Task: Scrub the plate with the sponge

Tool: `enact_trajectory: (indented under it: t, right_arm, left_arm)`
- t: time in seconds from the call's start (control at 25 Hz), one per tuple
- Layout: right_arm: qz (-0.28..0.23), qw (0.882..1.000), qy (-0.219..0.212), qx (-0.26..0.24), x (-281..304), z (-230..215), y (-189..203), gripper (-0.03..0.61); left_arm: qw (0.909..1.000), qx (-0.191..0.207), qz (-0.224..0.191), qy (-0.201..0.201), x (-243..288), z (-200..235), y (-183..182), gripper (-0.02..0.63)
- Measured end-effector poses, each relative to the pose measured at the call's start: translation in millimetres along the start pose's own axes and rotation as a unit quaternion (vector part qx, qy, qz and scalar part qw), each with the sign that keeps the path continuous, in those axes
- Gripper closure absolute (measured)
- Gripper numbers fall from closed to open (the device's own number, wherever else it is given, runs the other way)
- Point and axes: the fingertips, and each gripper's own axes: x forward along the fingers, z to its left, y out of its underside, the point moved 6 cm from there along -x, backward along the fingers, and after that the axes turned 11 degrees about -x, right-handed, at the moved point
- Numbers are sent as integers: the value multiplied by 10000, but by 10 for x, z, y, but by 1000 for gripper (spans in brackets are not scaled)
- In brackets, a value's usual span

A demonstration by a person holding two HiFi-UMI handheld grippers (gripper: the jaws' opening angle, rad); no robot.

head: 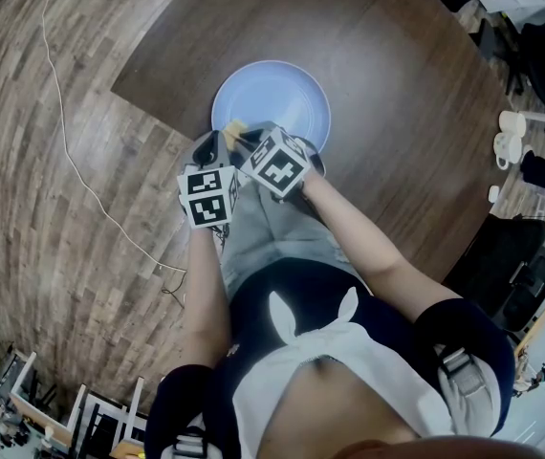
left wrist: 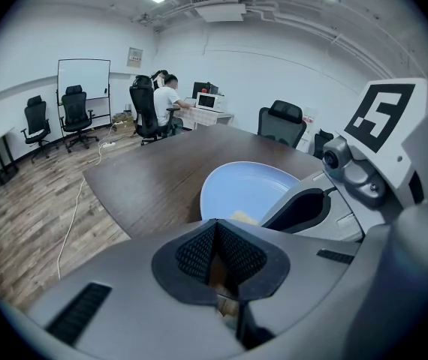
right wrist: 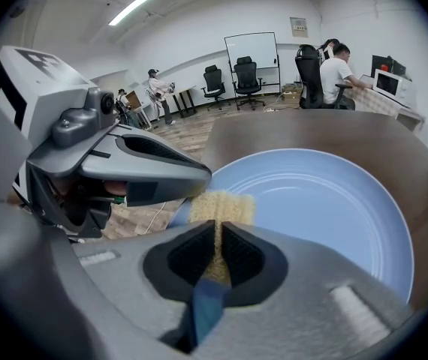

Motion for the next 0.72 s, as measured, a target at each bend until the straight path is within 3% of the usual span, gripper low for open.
enact_trajectory:
  t: [0.72]
  right_arm:
    - [-79,9990,238,360,-57,-125,86,554]
  left_arm:
    - [10000,62,29,-43,3,-30,12,611]
